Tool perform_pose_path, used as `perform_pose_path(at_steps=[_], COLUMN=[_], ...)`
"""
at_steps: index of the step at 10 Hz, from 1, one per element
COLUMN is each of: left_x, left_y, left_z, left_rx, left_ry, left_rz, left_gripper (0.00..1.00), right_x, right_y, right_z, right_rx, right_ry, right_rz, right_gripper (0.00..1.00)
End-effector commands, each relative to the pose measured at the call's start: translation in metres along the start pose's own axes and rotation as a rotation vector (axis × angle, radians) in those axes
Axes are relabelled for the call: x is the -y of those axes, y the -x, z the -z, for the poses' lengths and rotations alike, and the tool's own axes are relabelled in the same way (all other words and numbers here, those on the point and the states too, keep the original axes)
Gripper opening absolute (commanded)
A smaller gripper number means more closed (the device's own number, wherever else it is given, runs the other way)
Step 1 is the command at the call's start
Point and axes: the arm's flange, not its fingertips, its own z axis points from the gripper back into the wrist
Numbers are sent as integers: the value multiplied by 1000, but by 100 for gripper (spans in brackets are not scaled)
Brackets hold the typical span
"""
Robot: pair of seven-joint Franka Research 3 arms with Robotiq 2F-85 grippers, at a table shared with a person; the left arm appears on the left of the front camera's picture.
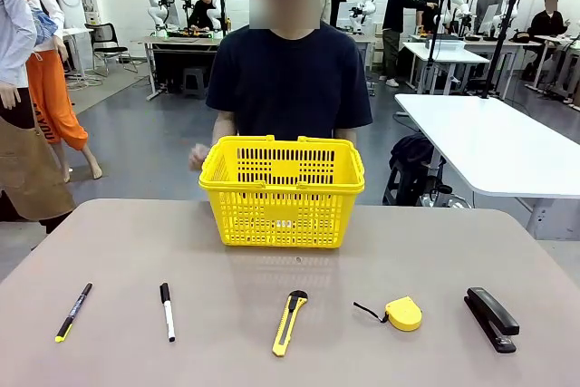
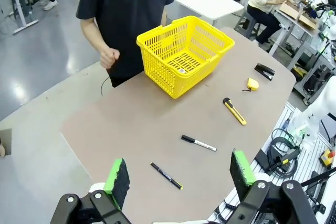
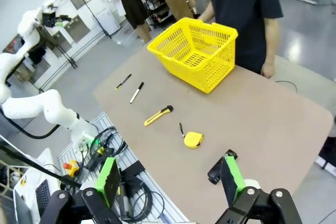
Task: Place the items the person wants into the basket.
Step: Pick up the item the person points to and place it in the Market Basket.
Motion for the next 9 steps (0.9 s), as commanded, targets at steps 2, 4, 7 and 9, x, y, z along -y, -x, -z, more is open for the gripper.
perform_pose_path(at_steps=[2, 4, 7, 9], left_x=[0, 0, 0, 0], left_y=[0, 0, 0, 0], left_z=[0, 0, 0, 0], left_rx=[0, 0, 0, 0], left_ry=[0, 0, 0, 0], left_rz=[0, 0, 0, 0], left_gripper=[100, 100, 100, 100], right_x=[0, 0, 0, 0], right_y=[0, 0, 0, 0], right_z=[0, 0, 0, 0], right_rx=[0, 0, 0, 0], right_ry=[0, 0, 0, 0], right_rz=[0, 0, 0, 0], right_gripper=[100, 100, 100, 100])
